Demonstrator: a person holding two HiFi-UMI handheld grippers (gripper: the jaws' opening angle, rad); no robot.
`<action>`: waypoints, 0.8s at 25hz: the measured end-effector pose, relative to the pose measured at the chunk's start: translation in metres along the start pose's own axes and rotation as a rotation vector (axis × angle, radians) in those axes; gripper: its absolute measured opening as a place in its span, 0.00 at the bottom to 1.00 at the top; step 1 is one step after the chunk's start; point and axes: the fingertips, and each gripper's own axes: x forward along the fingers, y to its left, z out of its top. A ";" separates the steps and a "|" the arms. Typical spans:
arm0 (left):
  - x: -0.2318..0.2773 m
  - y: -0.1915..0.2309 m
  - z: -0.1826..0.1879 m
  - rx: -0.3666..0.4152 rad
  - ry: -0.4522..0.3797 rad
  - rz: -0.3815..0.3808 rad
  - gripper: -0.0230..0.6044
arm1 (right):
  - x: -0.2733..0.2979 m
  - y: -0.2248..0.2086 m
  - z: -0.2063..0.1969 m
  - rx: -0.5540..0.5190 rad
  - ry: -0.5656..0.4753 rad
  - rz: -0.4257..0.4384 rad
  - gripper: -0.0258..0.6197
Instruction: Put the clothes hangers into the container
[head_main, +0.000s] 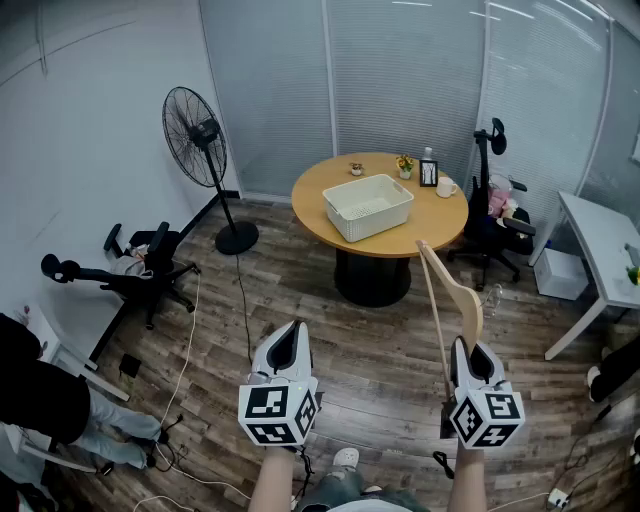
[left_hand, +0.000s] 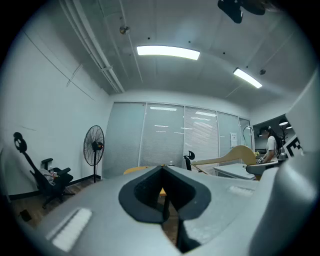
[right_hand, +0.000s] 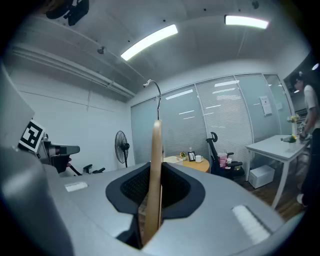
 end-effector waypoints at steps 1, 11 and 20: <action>0.000 0.000 -0.001 0.000 0.000 0.000 0.04 | 0.000 -0.001 -0.002 -0.001 0.003 -0.001 0.17; 0.014 0.008 -0.004 0.010 0.008 0.001 0.04 | 0.019 -0.003 -0.005 -0.012 0.017 -0.007 0.17; 0.050 0.026 0.000 0.008 0.002 -0.014 0.04 | 0.057 0.002 -0.003 -0.015 0.028 0.002 0.17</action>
